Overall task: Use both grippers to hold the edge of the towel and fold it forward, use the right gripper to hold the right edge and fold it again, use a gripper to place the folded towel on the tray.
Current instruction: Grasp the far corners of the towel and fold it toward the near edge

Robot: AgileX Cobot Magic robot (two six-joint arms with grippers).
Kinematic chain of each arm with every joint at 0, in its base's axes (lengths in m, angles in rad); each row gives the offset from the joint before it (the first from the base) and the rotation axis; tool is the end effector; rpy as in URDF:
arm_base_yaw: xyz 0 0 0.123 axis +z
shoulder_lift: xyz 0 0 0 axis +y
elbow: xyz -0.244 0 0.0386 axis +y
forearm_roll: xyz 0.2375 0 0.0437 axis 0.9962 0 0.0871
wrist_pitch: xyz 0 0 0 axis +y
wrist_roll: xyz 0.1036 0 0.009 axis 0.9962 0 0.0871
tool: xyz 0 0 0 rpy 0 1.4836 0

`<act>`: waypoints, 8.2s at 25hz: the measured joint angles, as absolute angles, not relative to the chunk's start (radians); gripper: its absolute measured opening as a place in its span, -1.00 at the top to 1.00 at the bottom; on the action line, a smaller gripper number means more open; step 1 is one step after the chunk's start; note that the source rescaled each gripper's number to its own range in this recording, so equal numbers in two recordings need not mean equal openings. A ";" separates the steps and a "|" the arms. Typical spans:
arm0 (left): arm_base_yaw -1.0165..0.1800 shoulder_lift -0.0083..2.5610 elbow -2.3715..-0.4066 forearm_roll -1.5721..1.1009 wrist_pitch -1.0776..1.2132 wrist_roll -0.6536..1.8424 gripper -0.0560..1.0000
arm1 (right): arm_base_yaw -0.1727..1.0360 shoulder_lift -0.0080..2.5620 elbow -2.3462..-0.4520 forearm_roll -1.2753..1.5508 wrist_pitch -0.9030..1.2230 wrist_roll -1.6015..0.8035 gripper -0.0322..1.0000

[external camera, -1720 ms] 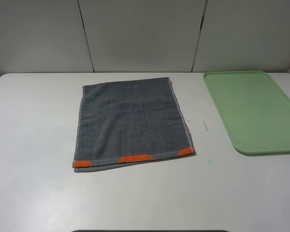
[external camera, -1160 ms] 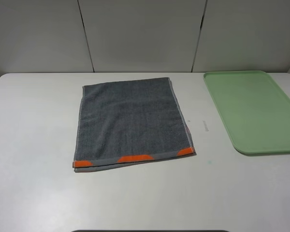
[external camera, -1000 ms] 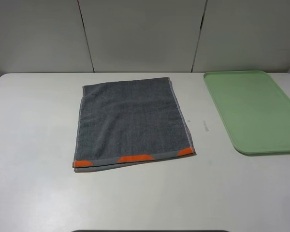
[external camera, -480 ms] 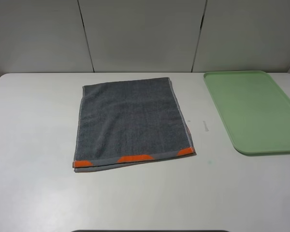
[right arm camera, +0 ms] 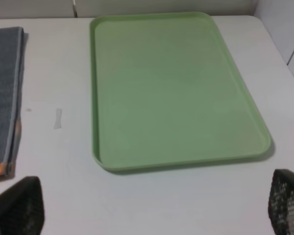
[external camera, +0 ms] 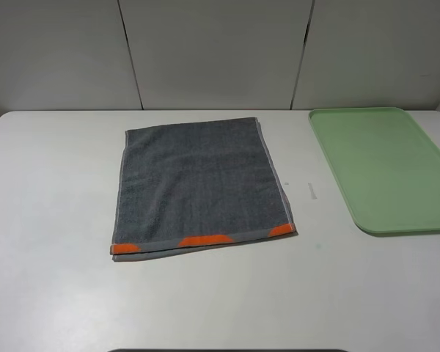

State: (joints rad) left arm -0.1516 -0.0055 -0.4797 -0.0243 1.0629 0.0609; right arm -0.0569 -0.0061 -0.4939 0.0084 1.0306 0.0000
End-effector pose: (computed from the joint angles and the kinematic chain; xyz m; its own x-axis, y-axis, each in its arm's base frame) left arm 0.0364 -0.0078 0.2607 -0.4567 0.1194 -0.8816 0.1921 0.9808 0.0333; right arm 0.0371 -0.0014 0.2677 -0.4281 0.0287 -0.9033 0.0522 0.9986 0.0070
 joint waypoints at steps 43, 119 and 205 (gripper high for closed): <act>-0.318 0.708 -0.672 0.028 1.015 0.385 -0.97 | 0.223 0.739 -0.604 0.257 0.807 -0.418 -1.00; -0.552 1.618 -0.677 -0.032 0.478 0.994 -0.89 | 0.749 1.915 -0.851 -0.227 0.443 -0.785 -1.00; -0.552 1.845 -0.688 -0.051 0.340 1.162 -0.80 | 0.757 1.938 -0.872 -0.264 0.453 -0.754 -0.77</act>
